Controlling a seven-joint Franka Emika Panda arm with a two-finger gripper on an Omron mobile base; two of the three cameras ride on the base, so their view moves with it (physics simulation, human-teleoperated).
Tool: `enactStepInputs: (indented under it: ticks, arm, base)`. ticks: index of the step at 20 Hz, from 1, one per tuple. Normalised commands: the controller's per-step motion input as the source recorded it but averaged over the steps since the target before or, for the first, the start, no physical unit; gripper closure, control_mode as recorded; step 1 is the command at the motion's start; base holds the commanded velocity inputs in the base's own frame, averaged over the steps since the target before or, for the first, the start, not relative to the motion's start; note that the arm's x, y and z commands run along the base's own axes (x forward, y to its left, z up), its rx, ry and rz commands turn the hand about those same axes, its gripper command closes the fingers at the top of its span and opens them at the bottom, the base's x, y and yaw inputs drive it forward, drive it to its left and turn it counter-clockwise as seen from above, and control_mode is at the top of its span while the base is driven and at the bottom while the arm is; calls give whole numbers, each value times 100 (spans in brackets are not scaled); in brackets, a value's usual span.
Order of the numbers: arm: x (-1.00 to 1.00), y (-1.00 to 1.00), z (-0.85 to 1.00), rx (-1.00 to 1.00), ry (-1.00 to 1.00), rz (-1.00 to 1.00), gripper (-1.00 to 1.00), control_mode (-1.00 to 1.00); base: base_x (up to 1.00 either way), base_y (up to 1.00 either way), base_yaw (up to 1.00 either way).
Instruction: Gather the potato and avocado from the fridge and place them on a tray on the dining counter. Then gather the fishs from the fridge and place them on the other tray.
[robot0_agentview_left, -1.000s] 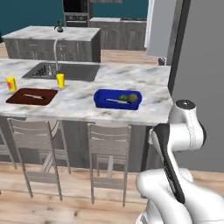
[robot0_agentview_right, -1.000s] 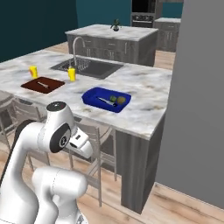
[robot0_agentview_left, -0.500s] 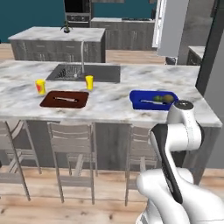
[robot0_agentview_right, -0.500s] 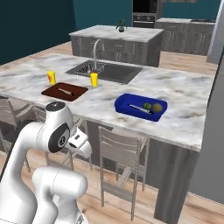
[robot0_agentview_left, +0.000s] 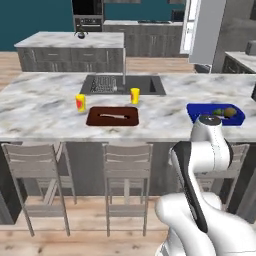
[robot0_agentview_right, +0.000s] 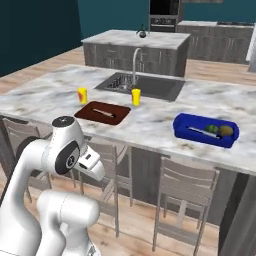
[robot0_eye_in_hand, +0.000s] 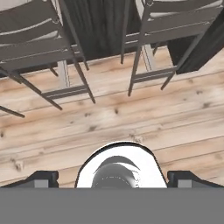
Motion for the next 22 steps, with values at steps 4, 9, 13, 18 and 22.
enactStepInputs:
  ticks: [4, 9, 13, 18, 22]
  arm:
    - [0, 0, 0, 0, 0, 0, -100, 100]
    - [0, 0, 0, 0, 0, 0, -100, 100]
    - [0, 0, 0, 0, 0, 0, -100, 100]
    - [0, 0, 0, 0, 0, 0, -100, 100]
    - [0, 0, 0, 0, 0, 0, -100, 100]
  base:
    - [0, 100, -15]
    - [0, 100, -14]
    - [0, 100, -14]
    - [0, 100, -13]
    - [0, 100, -13]
